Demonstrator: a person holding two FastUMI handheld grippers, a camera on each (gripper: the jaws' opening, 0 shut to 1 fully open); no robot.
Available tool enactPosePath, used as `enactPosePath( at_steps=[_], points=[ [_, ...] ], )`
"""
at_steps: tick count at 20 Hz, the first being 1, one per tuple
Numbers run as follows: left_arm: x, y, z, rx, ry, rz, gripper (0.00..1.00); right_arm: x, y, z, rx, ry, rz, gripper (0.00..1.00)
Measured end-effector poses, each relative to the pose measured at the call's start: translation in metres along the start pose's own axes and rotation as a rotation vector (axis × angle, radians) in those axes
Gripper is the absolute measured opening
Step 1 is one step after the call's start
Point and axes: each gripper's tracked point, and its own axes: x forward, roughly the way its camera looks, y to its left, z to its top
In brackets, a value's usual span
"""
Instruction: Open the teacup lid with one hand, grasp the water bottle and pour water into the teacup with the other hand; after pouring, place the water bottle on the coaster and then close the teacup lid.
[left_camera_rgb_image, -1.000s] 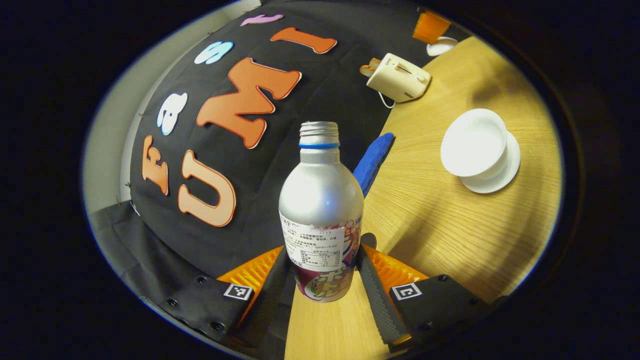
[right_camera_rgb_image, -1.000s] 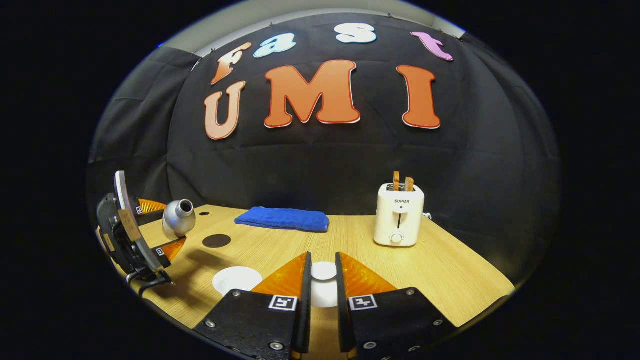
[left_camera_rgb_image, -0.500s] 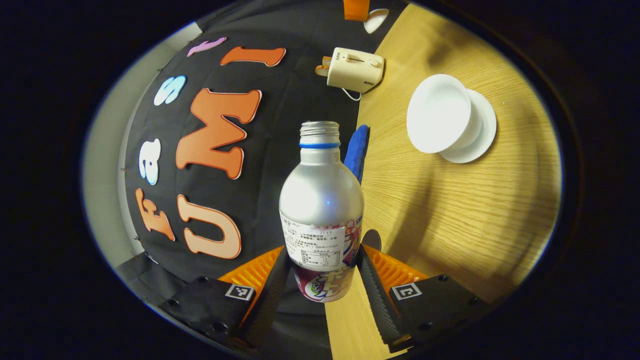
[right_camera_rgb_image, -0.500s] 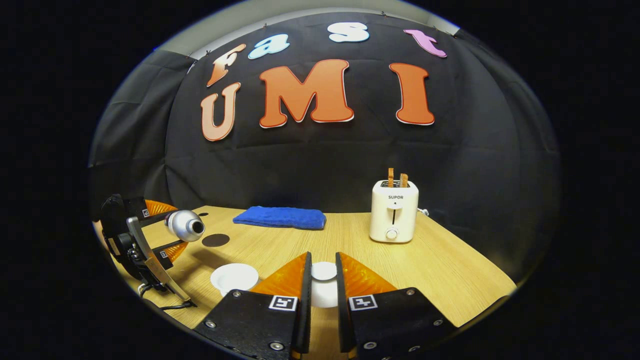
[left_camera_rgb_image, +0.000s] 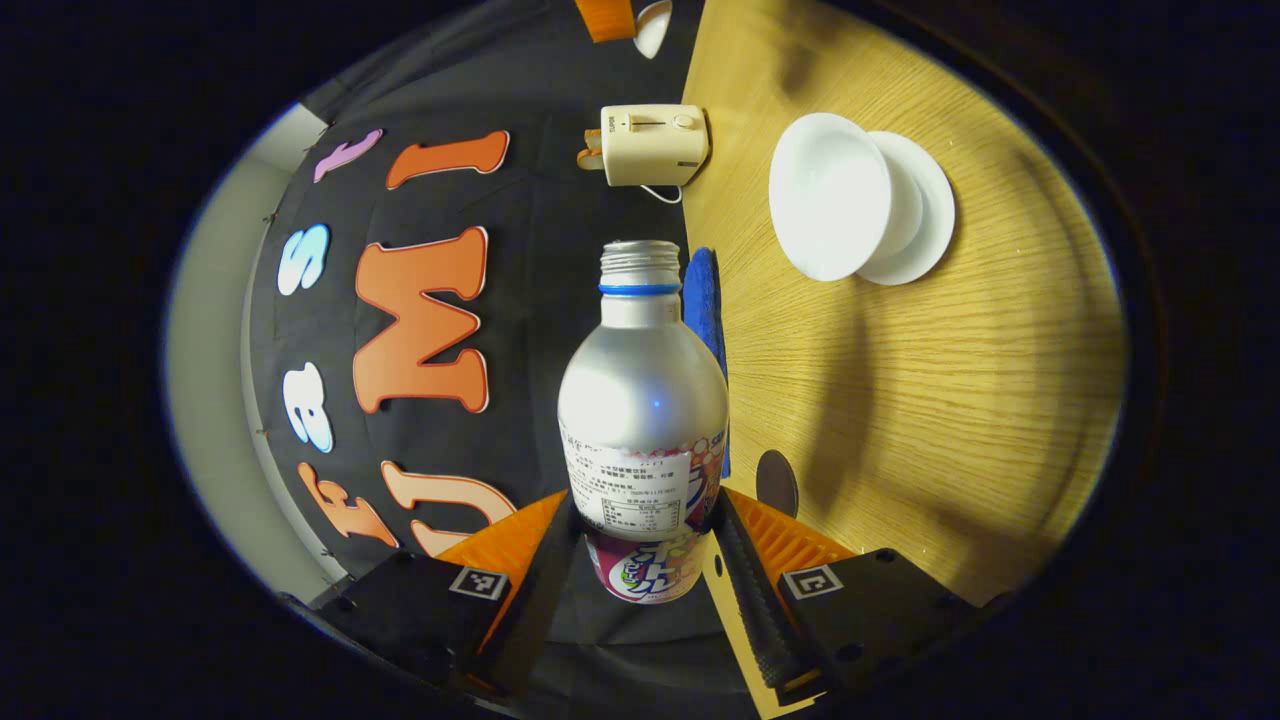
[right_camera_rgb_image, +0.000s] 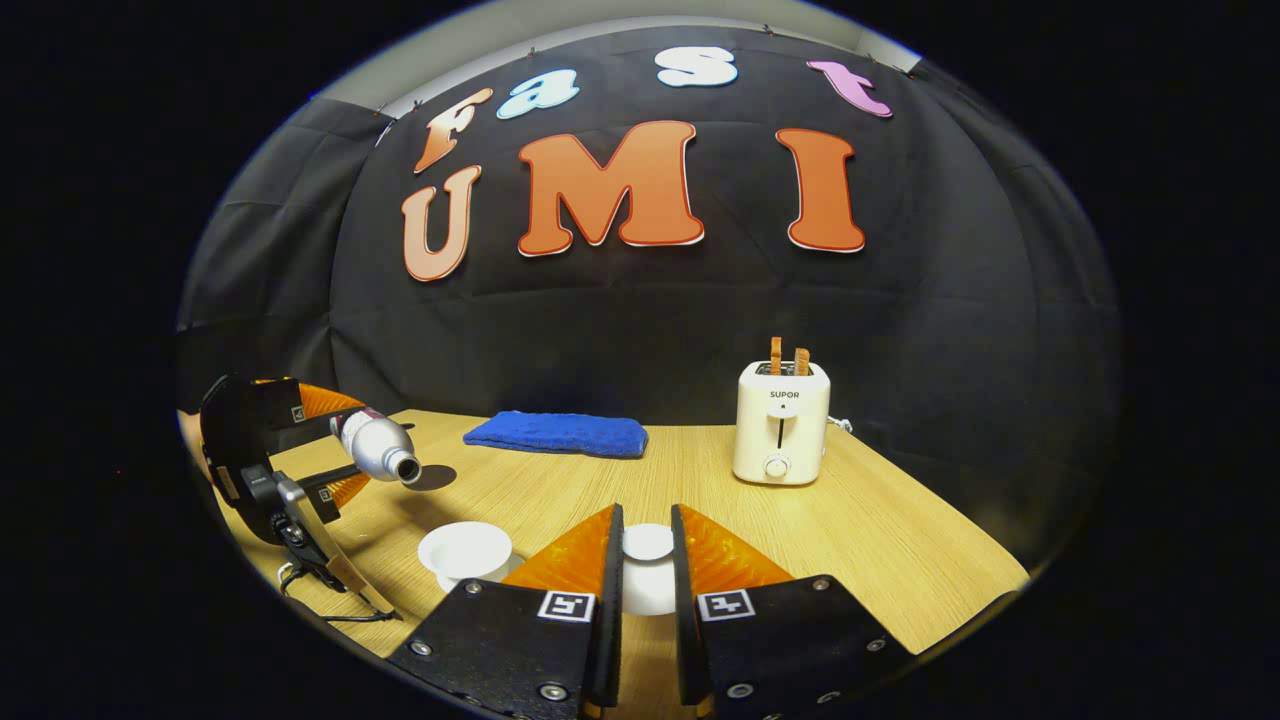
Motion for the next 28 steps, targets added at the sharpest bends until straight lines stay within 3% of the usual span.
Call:
enactPosePath(
  at_steps=[5,11,14,15,18,21,26,28],
  points=[
    [0.003,0.005,0.006,0.087,-0.019,0.001,0.89,-0.003,-0.004,-0.001,-0.007,-0.002,-0.007,0.23],
    [0.002,0.022,0.009,0.184,-0.037,0.028,0.81,-0.005,-0.008,-0.002,-0.005,0.000,-0.008,0.23],
    [0.001,0.027,0.013,0.222,-0.050,0.036,0.88,-0.007,-0.009,-0.004,0.000,0.000,-0.008,0.23],
    [0.002,0.029,0.013,0.234,-0.049,0.041,0.84,-0.007,-0.009,-0.003,0.003,-0.001,-0.010,0.23],
    [0.001,0.034,0.013,0.260,-0.052,0.054,0.88,-0.008,-0.011,-0.002,0.003,-0.003,-0.012,0.23],
    [0.002,0.040,0.012,0.282,-0.052,0.061,0.82,-0.009,-0.012,0.000,0.005,-0.007,-0.011,0.23],
    [0.002,0.050,0.009,0.311,-0.049,0.078,0.85,-0.012,-0.011,-0.001,0.005,-0.010,-0.012,0.23],
    [0.002,0.055,0.009,0.320,-0.051,0.087,0.82,-0.012,-0.010,0.001,0.006,-0.010,-0.011,0.23]
  ],
)
